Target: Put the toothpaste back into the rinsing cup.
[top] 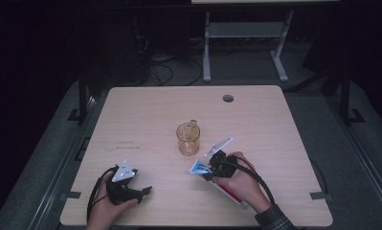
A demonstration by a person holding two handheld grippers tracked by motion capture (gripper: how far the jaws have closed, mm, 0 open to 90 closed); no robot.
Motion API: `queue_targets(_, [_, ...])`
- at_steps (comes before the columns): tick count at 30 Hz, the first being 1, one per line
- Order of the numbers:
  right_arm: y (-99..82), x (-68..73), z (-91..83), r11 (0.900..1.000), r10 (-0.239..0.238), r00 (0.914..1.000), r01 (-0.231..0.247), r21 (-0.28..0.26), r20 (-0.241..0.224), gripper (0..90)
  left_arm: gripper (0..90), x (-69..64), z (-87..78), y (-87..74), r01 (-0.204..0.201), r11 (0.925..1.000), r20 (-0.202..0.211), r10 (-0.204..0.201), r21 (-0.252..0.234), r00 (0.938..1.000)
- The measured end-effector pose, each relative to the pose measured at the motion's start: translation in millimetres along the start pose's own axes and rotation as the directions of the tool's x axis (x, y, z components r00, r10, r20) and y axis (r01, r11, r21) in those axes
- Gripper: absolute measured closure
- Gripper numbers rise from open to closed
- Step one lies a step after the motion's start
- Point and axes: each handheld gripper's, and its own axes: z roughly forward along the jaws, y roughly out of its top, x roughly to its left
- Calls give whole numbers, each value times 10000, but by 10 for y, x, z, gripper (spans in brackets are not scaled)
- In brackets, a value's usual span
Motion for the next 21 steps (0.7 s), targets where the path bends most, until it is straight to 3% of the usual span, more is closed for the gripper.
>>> queue_targets(12, [-58, -115, -220, 9922, 469, 9984, -502, -1144, -312, 739, 131, -1, 0, 0, 7, 10000, -4, -7, -1, 10000])
queue_targets(21, [-96, -206, -396, 9751, 887, 9939, -1001, -1977, -657, 739, 131, -3, 2, -1, 48, 10000, -4, -48, -39, 10000])
